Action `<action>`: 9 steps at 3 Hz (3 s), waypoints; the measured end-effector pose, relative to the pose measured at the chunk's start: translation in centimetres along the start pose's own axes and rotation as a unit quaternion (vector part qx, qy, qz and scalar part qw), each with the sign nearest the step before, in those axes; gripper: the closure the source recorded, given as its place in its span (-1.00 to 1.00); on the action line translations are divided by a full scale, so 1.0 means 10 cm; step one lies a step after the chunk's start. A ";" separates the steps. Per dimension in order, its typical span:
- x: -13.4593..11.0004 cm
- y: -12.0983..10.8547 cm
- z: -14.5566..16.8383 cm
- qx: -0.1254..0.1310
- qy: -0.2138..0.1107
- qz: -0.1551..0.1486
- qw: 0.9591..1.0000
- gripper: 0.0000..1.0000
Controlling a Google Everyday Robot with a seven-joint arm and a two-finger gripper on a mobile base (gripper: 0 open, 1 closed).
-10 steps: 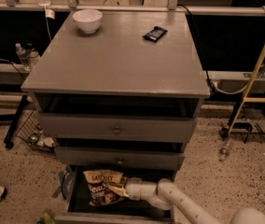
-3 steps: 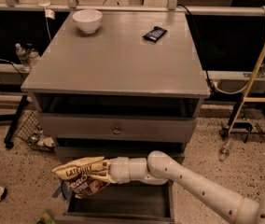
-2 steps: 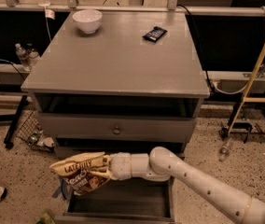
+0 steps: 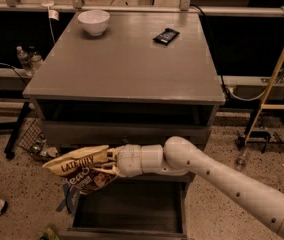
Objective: Pick brown chip bag from bottom drawer and place on counter
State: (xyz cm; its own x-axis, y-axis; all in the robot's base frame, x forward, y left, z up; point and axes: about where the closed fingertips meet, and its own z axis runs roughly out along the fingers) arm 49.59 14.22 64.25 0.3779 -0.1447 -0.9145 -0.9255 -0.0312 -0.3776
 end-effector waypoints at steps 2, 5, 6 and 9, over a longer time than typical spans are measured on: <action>-0.57 -0.29 -0.10 0.001 0.021 -0.046 0.999 1.00; -1.96 -1.38 -0.44 0.035 0.060 -0.166 0.984 1.00; -1.99 -1.41 -0.44 0.036 0.058 -0.170 0.983 1.00; -2.97 -2.35 -0.80 0.088 0.046 -0.269 0.958 1.00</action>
Offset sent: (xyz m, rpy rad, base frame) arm 0.0044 -0.0019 0.0473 -0.0247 -0.0626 -0.0063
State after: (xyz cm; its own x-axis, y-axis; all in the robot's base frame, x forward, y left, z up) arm 59.92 11.32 101.42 0.7876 -0.2406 -0.5673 -0.5761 0.0396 -0.8165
